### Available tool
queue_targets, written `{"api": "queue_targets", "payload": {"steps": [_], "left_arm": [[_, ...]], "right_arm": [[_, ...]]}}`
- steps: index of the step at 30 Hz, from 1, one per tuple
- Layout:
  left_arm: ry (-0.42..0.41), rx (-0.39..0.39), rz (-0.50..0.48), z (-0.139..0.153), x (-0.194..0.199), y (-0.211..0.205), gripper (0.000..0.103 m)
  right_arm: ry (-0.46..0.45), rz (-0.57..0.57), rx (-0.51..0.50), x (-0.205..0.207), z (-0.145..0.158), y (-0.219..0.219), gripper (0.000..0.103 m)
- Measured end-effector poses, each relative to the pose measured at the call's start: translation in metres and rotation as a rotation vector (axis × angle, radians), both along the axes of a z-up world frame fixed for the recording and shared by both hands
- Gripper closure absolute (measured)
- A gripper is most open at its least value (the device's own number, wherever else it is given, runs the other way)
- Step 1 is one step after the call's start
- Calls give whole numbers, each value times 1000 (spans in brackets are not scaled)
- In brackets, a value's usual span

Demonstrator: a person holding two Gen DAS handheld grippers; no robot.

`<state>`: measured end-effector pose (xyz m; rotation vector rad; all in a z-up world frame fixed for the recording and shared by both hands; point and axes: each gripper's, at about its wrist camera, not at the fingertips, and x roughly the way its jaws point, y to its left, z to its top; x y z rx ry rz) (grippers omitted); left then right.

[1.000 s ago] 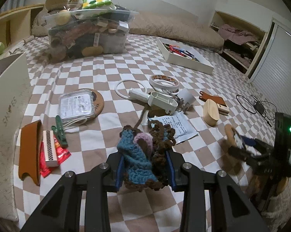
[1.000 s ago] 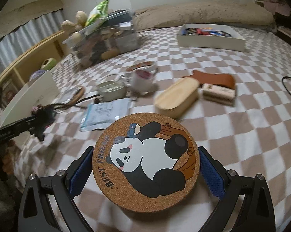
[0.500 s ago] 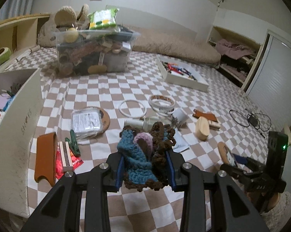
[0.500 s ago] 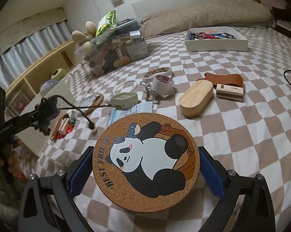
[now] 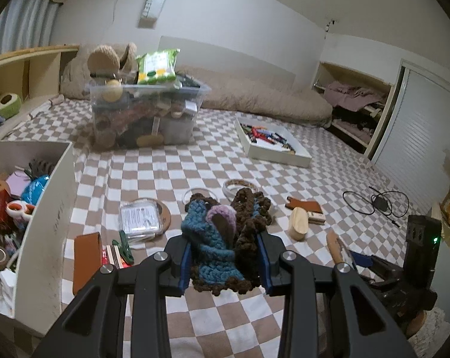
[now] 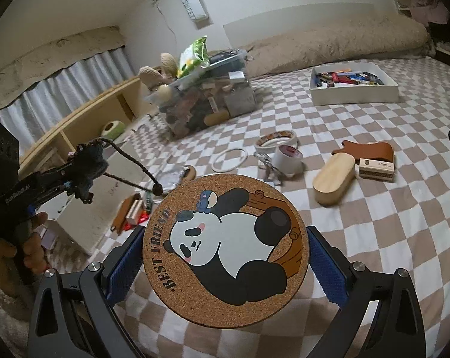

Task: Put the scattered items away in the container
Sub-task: 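Lift and carry the pouch with the left tool while the right tool carries the coaster to the SHOES box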

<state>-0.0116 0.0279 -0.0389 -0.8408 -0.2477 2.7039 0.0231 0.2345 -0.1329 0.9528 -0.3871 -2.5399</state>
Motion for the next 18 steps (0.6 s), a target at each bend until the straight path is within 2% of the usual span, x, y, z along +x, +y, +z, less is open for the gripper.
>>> {"api": "queue_targets", "payload": {"steps": [6,18], "left_arm": [[65,-23,8,20,14,-2,68],[179,-11,12,51,38,-13,68]], "right_arm": [[11,12,-13,4,6,-4,3],[32,48,-41,10,19,-16,3]]}}
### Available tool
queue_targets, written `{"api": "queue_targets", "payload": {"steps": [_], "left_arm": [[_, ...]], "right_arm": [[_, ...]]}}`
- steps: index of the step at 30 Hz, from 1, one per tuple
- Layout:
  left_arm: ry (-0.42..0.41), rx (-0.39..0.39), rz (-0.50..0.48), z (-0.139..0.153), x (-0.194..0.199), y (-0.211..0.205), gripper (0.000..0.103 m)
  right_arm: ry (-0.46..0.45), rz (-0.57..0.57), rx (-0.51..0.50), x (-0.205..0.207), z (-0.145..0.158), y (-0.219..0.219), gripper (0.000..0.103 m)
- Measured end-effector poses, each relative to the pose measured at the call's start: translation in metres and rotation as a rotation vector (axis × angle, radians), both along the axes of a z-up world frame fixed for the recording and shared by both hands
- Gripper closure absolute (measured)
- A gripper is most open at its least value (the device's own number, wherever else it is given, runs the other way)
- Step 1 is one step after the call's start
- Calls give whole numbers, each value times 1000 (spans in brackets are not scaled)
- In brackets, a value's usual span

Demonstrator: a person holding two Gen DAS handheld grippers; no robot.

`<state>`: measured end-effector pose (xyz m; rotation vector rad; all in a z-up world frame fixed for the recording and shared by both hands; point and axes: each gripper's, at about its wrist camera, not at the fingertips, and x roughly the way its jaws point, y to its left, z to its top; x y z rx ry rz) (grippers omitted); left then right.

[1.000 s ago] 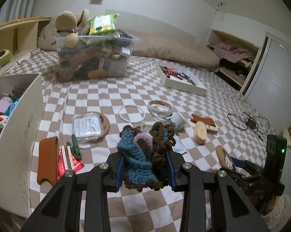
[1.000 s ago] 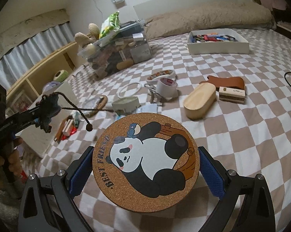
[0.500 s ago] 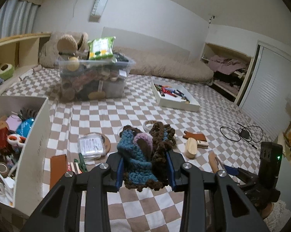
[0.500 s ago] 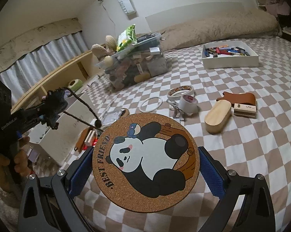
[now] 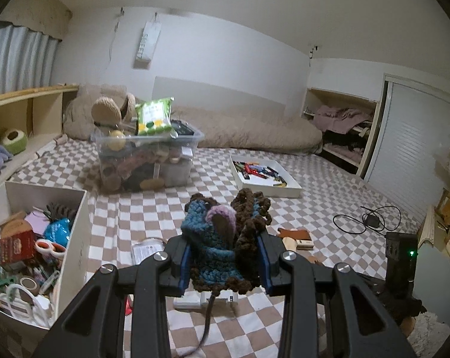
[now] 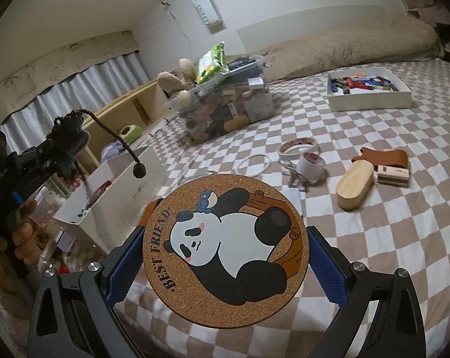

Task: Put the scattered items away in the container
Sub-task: 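Lift and carry the pouch with the left tool while the right tool carries the coaster to the SHOES box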

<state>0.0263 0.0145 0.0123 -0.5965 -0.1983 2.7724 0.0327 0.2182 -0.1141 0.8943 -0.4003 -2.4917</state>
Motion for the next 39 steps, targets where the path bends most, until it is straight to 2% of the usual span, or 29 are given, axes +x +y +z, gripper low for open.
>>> {"api": "queue_targets", "payload": {"steps": [10,16,25,35,39], "left_arm": [[32,29,46,14,0,-23,68],[66,-11,81,35,-4,-33,68],[113,-15,130,61,0,-64,67],[171,-10,219,85,9,-108,67],[188,-42,257,93,13,-122,67]], "right_arm": [[48,32,-20,-4,26,-18,3],[98,56,-45,-20,54,-32,3],[174,131,-64,-35,97,-67,3],[217,200,-56,-43,122,-101,3],[224,224,-57,-49,130,-113,3]]}}
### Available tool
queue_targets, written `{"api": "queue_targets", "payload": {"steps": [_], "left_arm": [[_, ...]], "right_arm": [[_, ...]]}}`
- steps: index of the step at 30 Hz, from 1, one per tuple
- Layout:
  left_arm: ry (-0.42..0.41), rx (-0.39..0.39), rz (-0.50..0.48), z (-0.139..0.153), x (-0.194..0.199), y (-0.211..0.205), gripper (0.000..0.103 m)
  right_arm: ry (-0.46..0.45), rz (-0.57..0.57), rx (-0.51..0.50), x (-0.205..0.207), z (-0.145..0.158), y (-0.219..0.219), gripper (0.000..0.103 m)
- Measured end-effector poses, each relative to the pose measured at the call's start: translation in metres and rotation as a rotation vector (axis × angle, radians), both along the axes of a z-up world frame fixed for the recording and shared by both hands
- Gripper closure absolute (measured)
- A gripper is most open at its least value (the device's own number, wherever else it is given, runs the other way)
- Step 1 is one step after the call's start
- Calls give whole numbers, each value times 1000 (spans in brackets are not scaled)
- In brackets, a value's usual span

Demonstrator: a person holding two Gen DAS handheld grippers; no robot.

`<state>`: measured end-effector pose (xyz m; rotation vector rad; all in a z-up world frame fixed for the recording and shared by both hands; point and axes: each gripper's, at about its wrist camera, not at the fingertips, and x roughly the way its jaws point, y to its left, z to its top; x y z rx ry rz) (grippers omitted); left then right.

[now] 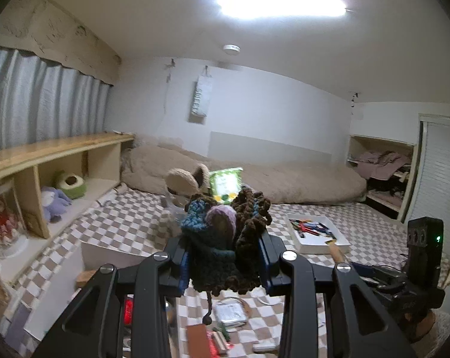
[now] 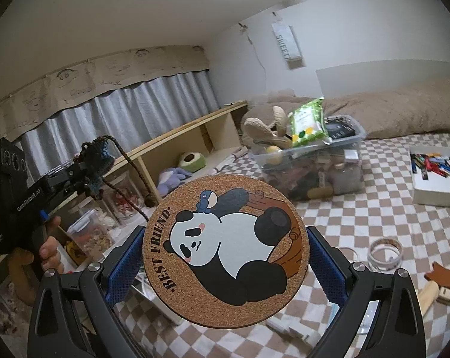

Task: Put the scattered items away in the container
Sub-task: 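Lift and carry the pouch with the left tool while the right tool carries the coaster to the SHOES box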

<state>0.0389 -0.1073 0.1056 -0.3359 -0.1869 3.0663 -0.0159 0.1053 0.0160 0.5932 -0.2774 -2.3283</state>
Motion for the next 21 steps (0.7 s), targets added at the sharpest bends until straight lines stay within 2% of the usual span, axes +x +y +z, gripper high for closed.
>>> {"api": "queue_targets", "payload": {"steps": [4,10,21], "left_arm": [[8,-46,48,3,6,-12,67],[13,-73,160,-2,16,-41,67],[-40,-31,335,-35,25,-106,67]], "right_arm": [[3,30,1,-6,6,-14,3],[5,88,1,-7,11,-44,3],[-4,185,23,-13,9,-94,3]]}}
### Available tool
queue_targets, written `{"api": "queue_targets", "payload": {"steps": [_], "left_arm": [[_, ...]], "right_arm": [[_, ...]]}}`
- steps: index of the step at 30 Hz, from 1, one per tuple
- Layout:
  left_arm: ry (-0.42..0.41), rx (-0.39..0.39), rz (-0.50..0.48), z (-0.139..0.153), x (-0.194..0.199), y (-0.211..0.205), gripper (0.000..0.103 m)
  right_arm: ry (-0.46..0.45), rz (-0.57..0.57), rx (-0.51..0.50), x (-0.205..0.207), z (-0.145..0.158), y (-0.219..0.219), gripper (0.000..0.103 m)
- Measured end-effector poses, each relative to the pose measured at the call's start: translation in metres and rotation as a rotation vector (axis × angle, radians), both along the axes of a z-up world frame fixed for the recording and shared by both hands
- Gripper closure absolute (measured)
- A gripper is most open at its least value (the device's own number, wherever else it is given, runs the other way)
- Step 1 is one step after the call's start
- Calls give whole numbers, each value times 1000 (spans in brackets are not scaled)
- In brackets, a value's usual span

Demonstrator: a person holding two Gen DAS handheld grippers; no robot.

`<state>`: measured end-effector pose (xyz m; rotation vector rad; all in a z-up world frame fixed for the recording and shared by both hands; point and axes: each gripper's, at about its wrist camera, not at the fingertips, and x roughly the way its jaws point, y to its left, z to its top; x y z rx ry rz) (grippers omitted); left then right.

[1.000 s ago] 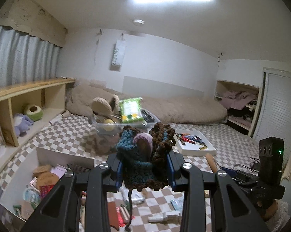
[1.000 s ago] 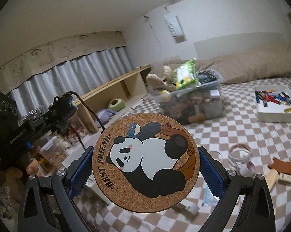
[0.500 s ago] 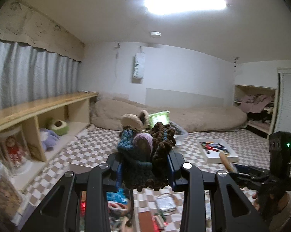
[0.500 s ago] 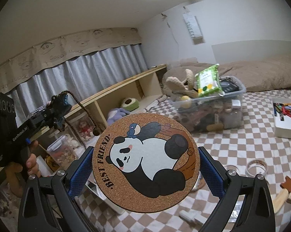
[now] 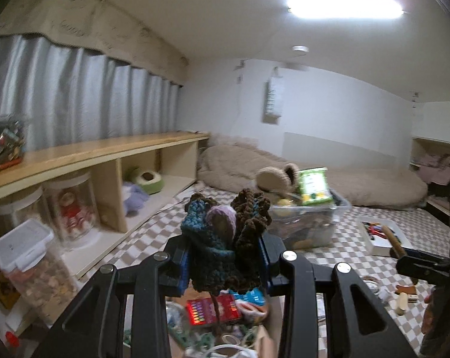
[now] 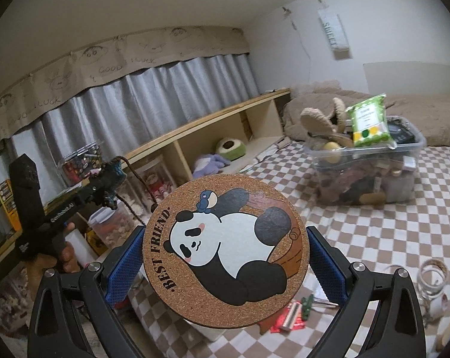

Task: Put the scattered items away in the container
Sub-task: 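Lift and carry the pouch with the left tool while the right tool carries the coaster to the SHOES box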

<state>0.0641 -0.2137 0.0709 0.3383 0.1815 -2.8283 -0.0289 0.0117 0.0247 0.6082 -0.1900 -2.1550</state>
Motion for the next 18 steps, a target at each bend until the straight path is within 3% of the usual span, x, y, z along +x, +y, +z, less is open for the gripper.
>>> {"api": "queue_targets", "payload": {"steps": [5,18], "left_arm": [[-49,-25,101,-17,-3,-16,67],[-115,26,186,-47,-11,-55,67]], "right_arm": [[-12,39,12,-4,-5,-22,3],[-61,107,56,-19,-25,-68,3]]}}
